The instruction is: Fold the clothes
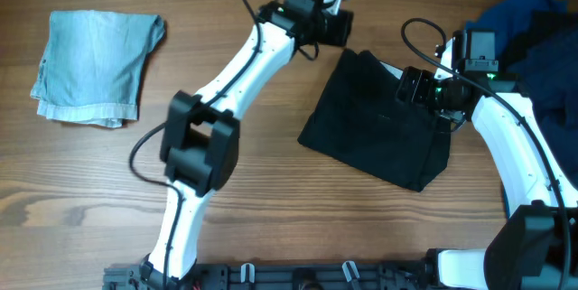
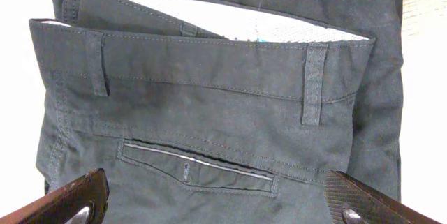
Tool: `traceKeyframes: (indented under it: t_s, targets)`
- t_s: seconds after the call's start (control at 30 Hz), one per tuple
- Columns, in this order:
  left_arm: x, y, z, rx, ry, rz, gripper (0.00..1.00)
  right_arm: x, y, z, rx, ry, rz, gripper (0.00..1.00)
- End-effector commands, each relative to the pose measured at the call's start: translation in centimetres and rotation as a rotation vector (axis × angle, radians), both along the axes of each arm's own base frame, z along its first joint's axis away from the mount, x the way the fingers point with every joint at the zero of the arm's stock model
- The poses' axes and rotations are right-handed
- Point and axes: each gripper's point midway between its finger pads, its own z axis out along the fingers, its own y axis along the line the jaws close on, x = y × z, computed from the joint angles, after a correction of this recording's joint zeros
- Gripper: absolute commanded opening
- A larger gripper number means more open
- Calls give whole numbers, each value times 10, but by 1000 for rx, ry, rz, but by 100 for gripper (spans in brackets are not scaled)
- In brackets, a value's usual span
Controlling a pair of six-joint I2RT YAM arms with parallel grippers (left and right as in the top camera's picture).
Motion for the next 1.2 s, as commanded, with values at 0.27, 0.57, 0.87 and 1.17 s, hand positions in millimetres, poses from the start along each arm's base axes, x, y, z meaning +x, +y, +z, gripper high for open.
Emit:
traceKeyframes:
  t_s: [0.27,0.57,0.87,1.17]
  targets:
    - [-50,-29,-42,-106,245,-179,4,-1,-2,-5,-8,12,-7,100]
    - [-63,-45,-63,5,210,-166,4,-1,-2,-5,-8,12,-7,100]
    - [-37,-14,-142,284,128,-4,4,-1,-2,-5,-8,12,-7,100]
    - [-2,113,-159,477,286,563,4,-1,-2,-5,-8,12,-7,100]
